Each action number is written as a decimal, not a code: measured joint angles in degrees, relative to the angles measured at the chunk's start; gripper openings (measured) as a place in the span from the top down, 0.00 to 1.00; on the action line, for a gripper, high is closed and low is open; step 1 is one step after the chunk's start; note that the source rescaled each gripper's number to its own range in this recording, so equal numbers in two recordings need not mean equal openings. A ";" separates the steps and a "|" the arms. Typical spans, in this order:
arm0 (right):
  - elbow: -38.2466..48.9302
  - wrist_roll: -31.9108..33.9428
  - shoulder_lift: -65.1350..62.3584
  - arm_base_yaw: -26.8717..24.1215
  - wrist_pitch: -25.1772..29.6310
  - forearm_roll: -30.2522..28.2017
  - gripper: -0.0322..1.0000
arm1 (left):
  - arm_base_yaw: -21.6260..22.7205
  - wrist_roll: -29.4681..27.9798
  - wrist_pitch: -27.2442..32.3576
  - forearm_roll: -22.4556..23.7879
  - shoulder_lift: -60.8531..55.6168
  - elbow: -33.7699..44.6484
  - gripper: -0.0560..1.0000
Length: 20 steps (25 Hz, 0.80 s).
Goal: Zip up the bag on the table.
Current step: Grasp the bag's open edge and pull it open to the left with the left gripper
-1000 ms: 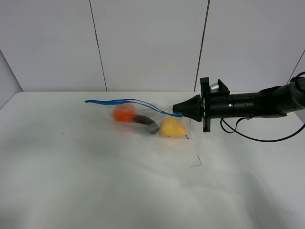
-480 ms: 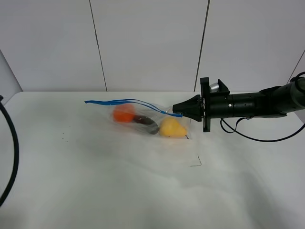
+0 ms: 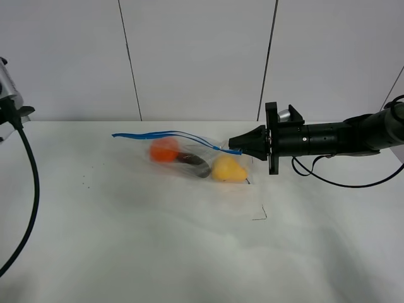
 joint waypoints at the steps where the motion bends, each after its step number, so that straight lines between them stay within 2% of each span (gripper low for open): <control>1: 0.00 0.00 0.00 0.00 0.00 0.00 0.97 | -1.18 0.17 -1.10 -0.13 0.00 0.34 0.03; 6: 0.00 0.00 0.00 0.00 0.00 0.02 0.97 | -11.53 0.17 -9.00 -0.88 0.00 4.96 0.03; 11: 0.00 0.00 0.00 0.00 0.00 0.02 0.97 | -23.26 -0.75 -20.72 -2.86 1.40 10.49 0.04; 15: 0.00 -0.05 0.00 0.00 0.00 0.02 0.97 | -29.31 -5.72 -28.98 -2.97 7.73 10.81 0.09; 20: 0.00 -0.05 0.00 0.00 0.00 0.02 0.97 | -34.49 -8.88 -39.16 -3.15 18.41 10.74 0.11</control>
